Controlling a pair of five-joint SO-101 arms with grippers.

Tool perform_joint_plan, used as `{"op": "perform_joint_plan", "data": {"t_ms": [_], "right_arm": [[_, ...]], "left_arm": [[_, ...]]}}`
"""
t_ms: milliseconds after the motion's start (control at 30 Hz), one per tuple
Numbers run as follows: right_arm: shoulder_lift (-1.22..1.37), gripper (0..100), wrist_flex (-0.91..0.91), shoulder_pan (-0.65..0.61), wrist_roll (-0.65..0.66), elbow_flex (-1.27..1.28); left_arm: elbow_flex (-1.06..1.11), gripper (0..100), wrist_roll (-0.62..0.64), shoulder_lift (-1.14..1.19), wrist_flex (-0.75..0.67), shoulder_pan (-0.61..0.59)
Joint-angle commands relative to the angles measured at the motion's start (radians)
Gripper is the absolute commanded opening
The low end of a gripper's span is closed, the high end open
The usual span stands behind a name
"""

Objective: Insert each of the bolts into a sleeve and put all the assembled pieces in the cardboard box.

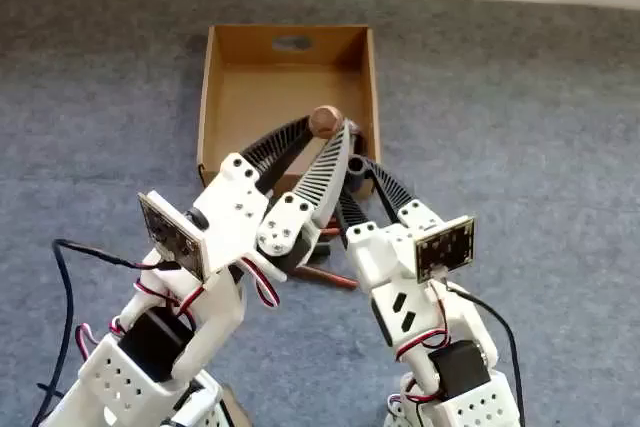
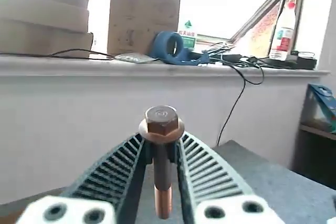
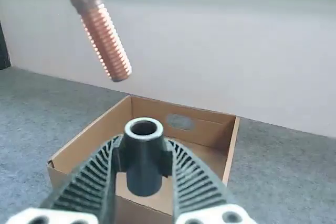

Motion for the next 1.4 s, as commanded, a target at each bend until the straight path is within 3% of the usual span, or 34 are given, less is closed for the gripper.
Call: {"op": "perform_joint_plan", "data": {"t_ms": [0, 300, 433, 667, 1033, 1367], "right_arm": [[-0.024, 0.6, 0.004, -0.007, 0.011, -0.005], [-0.024, 0.6, 0.004, -0.007, 0.011, -0.005], [-0.024, 0.6, 0.004, -0.005, 0.011, -0.002], [-0.024, 0.6, 0.005, -0.004, 0.011, 0.013], [-0.024, 0.6, 0.005, -0.004, 0.011, 0.015], [-0.024, 0.6, 0.005, -0.004, 0.011, 0.015]], "left_arm": [[-0.025, 1, -0.011, -0.018, -0.026, 0.047], [-0.053, 1, -0.011, 0.125, -0.018, 0.045], [-0.145, 1, -0.011, 0.213, 0.060, 0.042], [-0.185, 1, -0.012, 0.214, 0.114, 0.035], [-0.213, 1, -0.011, 0.213, 0.115, -0.076], [-0.194, 1, -0.011, 0.223, 0.112, -0.070]]}}
